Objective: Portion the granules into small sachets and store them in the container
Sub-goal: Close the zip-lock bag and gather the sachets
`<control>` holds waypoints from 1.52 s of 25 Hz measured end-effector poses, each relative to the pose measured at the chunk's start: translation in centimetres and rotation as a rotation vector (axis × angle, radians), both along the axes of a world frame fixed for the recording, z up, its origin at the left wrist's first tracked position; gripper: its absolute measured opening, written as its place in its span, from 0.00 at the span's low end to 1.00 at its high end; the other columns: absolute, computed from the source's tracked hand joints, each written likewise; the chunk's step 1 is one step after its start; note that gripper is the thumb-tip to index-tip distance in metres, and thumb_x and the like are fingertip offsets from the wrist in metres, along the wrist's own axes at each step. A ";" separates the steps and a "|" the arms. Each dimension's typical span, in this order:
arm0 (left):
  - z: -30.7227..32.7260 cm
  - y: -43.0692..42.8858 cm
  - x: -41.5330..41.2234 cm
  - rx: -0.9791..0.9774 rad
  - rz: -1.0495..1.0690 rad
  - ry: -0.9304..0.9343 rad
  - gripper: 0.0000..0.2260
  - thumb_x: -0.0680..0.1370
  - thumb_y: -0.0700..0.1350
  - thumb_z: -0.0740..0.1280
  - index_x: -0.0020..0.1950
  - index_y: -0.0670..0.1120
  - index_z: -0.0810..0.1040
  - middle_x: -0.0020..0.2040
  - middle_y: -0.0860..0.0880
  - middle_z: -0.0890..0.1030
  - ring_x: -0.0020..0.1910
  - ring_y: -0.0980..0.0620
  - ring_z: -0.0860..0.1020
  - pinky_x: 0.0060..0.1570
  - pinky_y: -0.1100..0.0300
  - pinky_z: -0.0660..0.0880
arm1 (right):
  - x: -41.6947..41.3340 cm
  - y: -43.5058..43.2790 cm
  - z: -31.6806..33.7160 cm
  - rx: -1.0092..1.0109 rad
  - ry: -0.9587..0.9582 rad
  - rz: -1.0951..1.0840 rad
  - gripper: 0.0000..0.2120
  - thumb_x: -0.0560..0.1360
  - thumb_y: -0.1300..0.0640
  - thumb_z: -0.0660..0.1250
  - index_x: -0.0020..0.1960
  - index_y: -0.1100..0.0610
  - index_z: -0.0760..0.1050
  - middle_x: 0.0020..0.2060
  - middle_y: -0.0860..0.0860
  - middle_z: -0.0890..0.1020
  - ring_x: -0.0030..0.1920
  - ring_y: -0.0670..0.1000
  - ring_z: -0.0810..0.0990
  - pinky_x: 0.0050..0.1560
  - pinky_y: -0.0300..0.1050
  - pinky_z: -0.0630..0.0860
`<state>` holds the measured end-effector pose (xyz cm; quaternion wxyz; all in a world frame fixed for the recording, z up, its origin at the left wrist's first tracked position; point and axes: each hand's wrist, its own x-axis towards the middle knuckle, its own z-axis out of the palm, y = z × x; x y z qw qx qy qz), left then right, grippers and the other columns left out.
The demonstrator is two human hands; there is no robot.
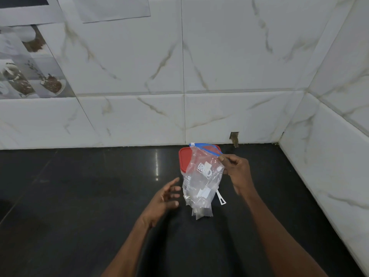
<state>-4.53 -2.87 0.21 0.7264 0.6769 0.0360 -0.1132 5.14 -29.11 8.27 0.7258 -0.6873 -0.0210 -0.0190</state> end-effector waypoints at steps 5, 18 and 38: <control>0.1 -1.2 0.6 0.034 0.066 -0.095 0.42 0.70 0.33 0.73 0.79 0.56 0.62 0.65 0.41 0.79 0.65 0.48 0.78 0.63 0.51 0.78 | 0.3 1.3 0.6 0.121 0.076 0.040 0.09 0.78 0.61 0.68 0.41 0.57 0.84 0.37 0.55 0.85 0.38 0.54 0.82 0.47 0.60 0.79; 0.9 -2.8 1.1 -0.368 0.580 0.032 0.10 0.79 0.31 0.66 0.56 0.42 0.82 0.52 0.44 0.85 0.45 0.54 0.85 0.41 0.64 0.82 | 3.1 1.9 -0.3 -0.007 0.151 -0.138 0.21 0.79 0.51 0.67 0.69 0.54 0.70 0.50 0.51 0.81 0.46 0.49 0.82 0.52 0.53 0.82; 0.4 -4.5 -0.3 -0.094 0.660 -0.022 0.11 0.82 0.35 0.63 0.61 0.40 0.82 0.46 0.39 0.87 0.42 0.43 0.86 0.46 0.53 0.84 | -6.3 3.4 -7.2 0.057 0.194 -0.184 0.06 0.73 0.69 0.71 0.42 0.60 0.81 0.37 0.57 0.85 0.40 0.56 0.85 0.44 0.48 0.82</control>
